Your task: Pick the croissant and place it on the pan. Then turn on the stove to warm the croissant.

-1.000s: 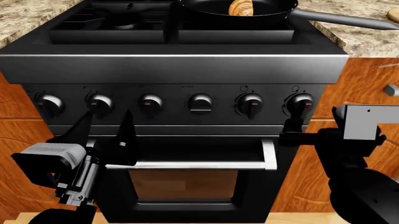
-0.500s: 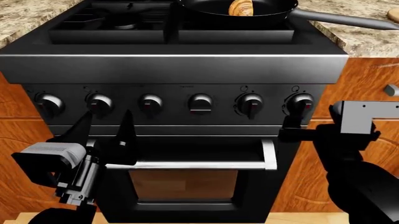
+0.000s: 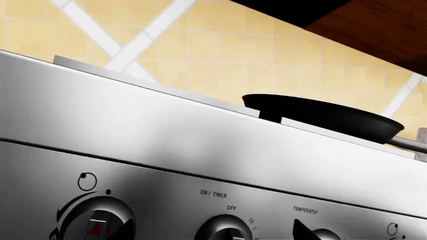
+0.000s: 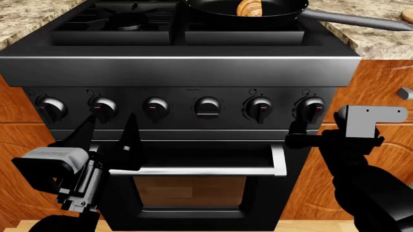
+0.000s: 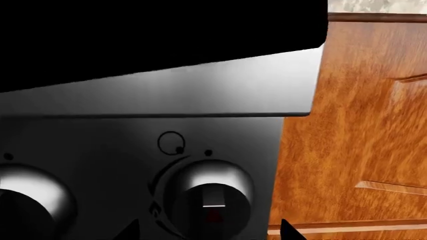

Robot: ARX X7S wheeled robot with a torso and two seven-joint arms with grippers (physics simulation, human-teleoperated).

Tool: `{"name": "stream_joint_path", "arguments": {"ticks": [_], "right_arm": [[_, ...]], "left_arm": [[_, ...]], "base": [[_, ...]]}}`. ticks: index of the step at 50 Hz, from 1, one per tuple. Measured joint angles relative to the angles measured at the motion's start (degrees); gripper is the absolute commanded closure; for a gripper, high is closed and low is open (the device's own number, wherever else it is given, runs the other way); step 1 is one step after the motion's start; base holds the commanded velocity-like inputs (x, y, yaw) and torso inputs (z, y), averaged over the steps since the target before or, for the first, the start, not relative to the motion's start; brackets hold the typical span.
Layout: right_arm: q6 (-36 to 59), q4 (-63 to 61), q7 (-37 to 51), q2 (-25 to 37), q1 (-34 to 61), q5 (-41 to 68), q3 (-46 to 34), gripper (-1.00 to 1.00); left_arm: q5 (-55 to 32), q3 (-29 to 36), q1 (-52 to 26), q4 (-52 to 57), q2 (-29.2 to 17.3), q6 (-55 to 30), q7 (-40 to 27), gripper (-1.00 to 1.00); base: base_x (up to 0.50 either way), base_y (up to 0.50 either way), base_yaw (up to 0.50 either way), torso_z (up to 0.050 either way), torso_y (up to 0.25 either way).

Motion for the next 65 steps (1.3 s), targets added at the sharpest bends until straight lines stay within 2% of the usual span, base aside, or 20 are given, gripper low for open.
{"name": "stream_joint_path", "arguments": {"ticks": [30, 31, 65], "right_arm": [[-1.86, 4.4, -2.03, -0.88, 1.27, -1.0, -1.11, -1.0], [-1.88, 4.45, -2.06, -0.88, 1.3, -1.02, -1.14, 1.0], [-1.34, 4.57, -1.39, -0.22, 1.75, -0.87, -1.79, 1.0]], "left_arm": [[-0.13, 0.52, -0.08, -0.42, -0.34, 0.29, -0.46, -1.0], [-0.14, 0.53, -0.1, -0.45, -0.34, 0.3, -0.48, -1.0], [-0.64, 1.01, -0.35, -0.98, -0.73, 0.34, -1.05, -1.0]], "base": [[0.0, 0.0, 0.0, 0.0, 0.0], [0.0, 0.0, 0.0, 0.0, 0.0], [0.0, 0.0, 0.0, 0.0, 0.0]]}}
